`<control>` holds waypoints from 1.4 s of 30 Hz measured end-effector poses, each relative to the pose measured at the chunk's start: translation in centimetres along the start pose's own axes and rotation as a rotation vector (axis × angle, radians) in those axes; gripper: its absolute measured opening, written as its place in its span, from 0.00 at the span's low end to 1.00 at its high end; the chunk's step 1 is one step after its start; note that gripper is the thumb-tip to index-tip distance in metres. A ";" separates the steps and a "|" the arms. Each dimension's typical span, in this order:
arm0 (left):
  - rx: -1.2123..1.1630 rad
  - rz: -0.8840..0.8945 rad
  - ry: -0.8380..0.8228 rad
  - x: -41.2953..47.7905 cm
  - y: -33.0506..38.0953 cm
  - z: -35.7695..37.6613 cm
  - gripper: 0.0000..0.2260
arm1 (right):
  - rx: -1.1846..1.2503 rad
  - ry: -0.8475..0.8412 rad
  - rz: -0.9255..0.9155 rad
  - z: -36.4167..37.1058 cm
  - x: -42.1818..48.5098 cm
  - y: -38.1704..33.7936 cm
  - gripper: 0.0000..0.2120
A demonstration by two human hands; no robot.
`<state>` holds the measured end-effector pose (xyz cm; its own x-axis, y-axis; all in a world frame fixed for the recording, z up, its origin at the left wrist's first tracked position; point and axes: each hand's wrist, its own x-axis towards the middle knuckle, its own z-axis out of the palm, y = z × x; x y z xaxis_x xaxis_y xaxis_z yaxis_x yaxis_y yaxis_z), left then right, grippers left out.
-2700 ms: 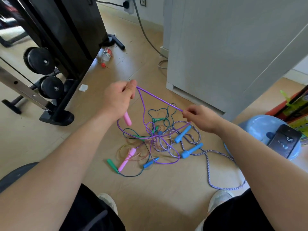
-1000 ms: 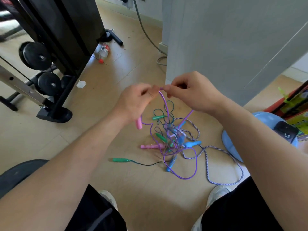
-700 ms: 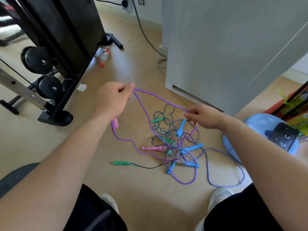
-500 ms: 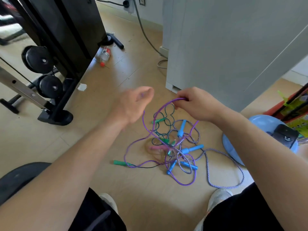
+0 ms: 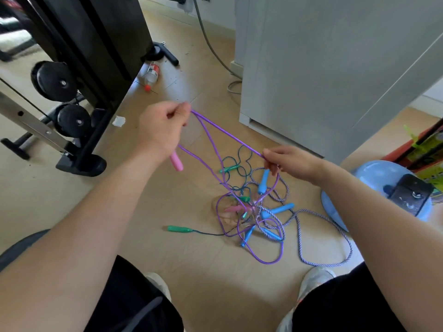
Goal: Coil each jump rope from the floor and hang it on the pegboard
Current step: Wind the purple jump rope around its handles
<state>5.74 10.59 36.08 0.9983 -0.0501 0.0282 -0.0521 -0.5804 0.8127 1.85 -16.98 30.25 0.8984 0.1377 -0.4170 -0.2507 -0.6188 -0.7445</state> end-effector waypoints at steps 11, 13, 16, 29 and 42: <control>0.004 0.050 -0.363 -1.4 0.1 4.9 0.24 | -0.128 0.173 -0.329 -0.3 -1.7 -7.3 0.17; -0.029 0.098 -0.335 -1.2 0.4 4.8 0.22 | -0.096 0.202 -0.325 -0.8 -1.6 -7.3 0.18; -0.056 0.062 -0.166 -0.4 0.7 3.1 0.22 | -0.089 0.157 -0.234 -1.2 -0.8 -4.6 0.21; 0.192 -0.023 -0.312 -0.2 -0.7 3.4 0.19 | -0.145 0.083 -0.223 -0.3 -0.3 -3.4 0.14; 0.086 0.030 -0.232 -0.3 -1.0 4.4 0.21 | -0.250 0.056 -0.108 0.5 1.1 0.0 0.05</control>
<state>5.38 7.63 32.67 0.9646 -0.2474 -0.0907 -0.0931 -0.6420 0.7610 2.65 -16.45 29.53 0.9355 0.1745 -0.3074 -0.0619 -0.7753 -0.6286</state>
